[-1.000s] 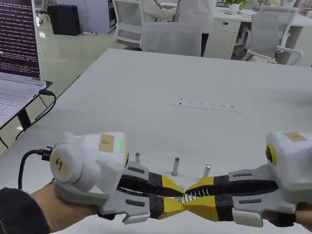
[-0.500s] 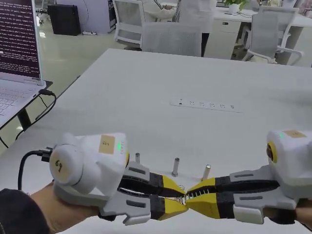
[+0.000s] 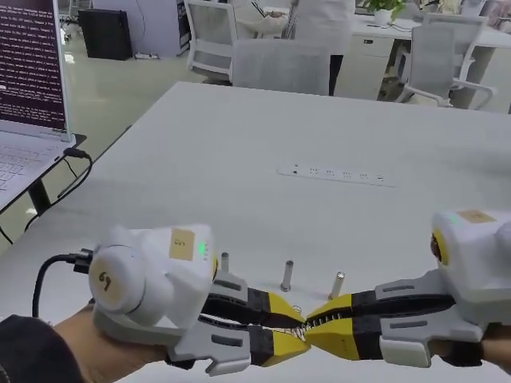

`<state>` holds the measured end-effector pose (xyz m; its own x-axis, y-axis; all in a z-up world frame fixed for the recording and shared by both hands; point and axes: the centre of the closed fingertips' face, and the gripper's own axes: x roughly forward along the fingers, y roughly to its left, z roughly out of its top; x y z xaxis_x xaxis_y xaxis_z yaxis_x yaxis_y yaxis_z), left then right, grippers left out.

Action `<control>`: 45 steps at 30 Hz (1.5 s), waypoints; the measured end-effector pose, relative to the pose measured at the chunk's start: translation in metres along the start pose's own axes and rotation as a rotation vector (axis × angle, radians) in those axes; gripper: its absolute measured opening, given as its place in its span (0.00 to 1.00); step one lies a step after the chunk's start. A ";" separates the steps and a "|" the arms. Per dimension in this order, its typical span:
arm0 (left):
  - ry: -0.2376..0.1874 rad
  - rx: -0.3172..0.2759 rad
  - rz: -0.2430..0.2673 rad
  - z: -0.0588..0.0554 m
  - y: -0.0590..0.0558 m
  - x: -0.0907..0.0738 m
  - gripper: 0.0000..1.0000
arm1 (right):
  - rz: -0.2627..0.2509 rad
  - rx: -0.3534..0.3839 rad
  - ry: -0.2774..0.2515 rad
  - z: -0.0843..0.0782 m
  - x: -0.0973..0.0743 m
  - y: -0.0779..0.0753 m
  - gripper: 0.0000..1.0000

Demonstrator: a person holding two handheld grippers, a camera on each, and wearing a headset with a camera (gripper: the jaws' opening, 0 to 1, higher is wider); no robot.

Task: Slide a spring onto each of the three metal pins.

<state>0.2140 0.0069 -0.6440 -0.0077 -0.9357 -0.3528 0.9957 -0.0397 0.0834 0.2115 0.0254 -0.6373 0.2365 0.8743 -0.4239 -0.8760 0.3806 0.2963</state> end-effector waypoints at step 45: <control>0.029 -0.145 0.050 -0.013 0.005 0.002 0.23 | -0.018 -0.087 0.235 -0.002 -0.009 -0.011 0.08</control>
<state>0.2198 0.0090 -0.6568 0.0426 -0.9246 -0.3785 0.9977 0.0596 -0.0333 0.2184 0.0129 -0.6389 0.1569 0.7699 -0.6186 -0.9080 0.3588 0.2163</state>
